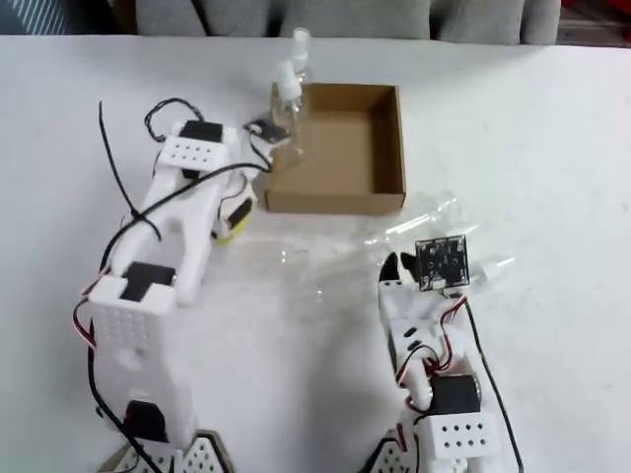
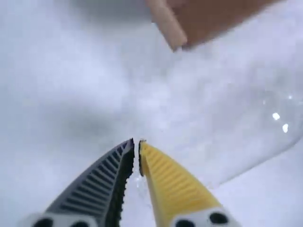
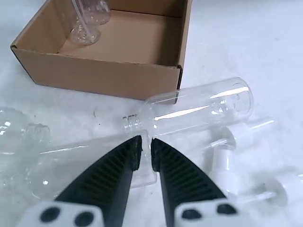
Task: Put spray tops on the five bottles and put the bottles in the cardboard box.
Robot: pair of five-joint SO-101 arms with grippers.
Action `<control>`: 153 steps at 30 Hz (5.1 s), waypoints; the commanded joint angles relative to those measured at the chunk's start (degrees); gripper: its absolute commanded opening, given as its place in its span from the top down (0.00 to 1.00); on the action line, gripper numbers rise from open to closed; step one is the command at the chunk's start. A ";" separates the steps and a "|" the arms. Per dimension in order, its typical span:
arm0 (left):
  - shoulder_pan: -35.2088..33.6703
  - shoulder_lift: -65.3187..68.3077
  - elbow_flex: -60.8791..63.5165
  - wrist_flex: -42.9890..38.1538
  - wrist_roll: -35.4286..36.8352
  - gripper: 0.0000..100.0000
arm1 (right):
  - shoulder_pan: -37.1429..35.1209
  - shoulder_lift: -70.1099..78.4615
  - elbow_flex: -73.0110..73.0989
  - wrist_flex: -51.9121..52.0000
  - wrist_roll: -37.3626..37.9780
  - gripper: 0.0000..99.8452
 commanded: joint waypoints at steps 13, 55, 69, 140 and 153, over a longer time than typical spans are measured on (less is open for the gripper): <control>-2.33 -15.78 -2.99 10.73 -15.03 0.98 | 0.66 -0.40 0.70 1.01 0.62 0.99; 17.45 -17.80 13.98 -5.10 -29.01 0.79 | 0.75 -0.40 0.70 1.01 7.38 0.99; 14.90 -18.15 24.44 -17.49 -28.84 0.79 | 0.75 -0.40 0.70 1.10 7.56 0.99; 2.07 -17.63 22.86 -26.90 18.73 0.88 | 0.75 -0.40 0.70 1.80 7.82 0.99; 2.07 -18.15 25.67 -24.09 8.35 0.65 | 2.15 -0.48 0.70 1.80 7.82 0.99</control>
